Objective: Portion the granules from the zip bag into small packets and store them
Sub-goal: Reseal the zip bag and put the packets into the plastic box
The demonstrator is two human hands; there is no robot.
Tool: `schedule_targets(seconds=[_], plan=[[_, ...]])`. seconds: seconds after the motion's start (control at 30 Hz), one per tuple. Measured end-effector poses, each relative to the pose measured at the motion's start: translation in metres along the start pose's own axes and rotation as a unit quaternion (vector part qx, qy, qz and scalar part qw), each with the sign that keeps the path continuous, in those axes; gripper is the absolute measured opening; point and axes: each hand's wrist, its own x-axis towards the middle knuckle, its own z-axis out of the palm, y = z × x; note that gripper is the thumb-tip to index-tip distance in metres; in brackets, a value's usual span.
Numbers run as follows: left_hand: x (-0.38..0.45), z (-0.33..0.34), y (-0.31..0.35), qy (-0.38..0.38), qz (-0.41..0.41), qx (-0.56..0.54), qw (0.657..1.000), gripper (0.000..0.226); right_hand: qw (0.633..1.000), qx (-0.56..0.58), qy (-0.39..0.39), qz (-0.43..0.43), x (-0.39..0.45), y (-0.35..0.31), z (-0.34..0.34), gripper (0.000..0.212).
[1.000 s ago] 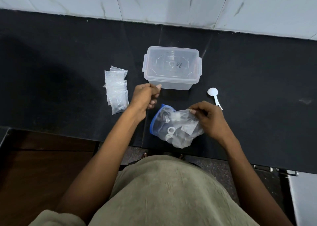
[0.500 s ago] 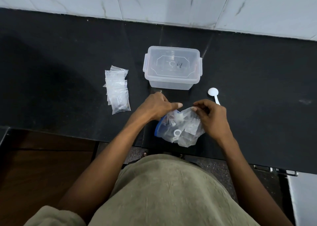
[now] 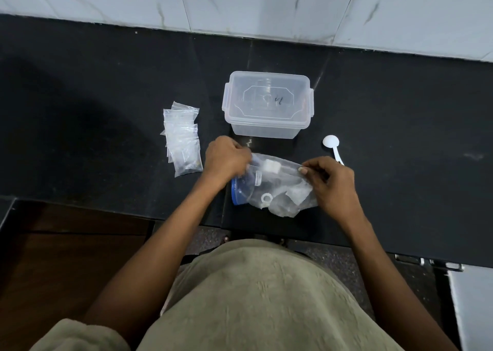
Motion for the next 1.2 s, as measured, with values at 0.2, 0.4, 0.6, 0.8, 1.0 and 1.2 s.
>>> schedule_targets(seconds=[0.2,0.4,0.6,0.8,1.0,1.2], plan=[[0.003,0.010,-0.009,-0.015,-0.212,-0.386,0.898,0.024,0.997,0.051,-0.001,0.057,-0.006,0.004,0.002,0.025],[0.000,0.004,-0.012,-0.084,-0.184,-0.453,0.868,0.024,0.996,0.031,-0.020,0.078,-0.010,0.008,0.003,0.032],[-0.012,0.004,-0.028,-0.255,-0.059,-0.331,0.907,0.007,0.972,0.142,0.040,0.181,-0.003,0.022,0.005,0.005],[-0.010,0.001,-0.039,-0.178,-0.051,-0.248,0.951,0.032,0.952,0.228,0.020,0.204,0.007,0.025,-0.012,0.003],[-0.011,0.016,-0.039,-0.102,-0.086,-0.334,0.933,0.035,0.925,0.289,0.087,0.232,0.007,0.021,-0.003,0.026],[-0.013,0.026,-0.035,-0.085,-0.163,-0.454,0.872,0.034,0.962,0.166,-0.011,0.215,-0.022,0.009,0.024,0.024]])
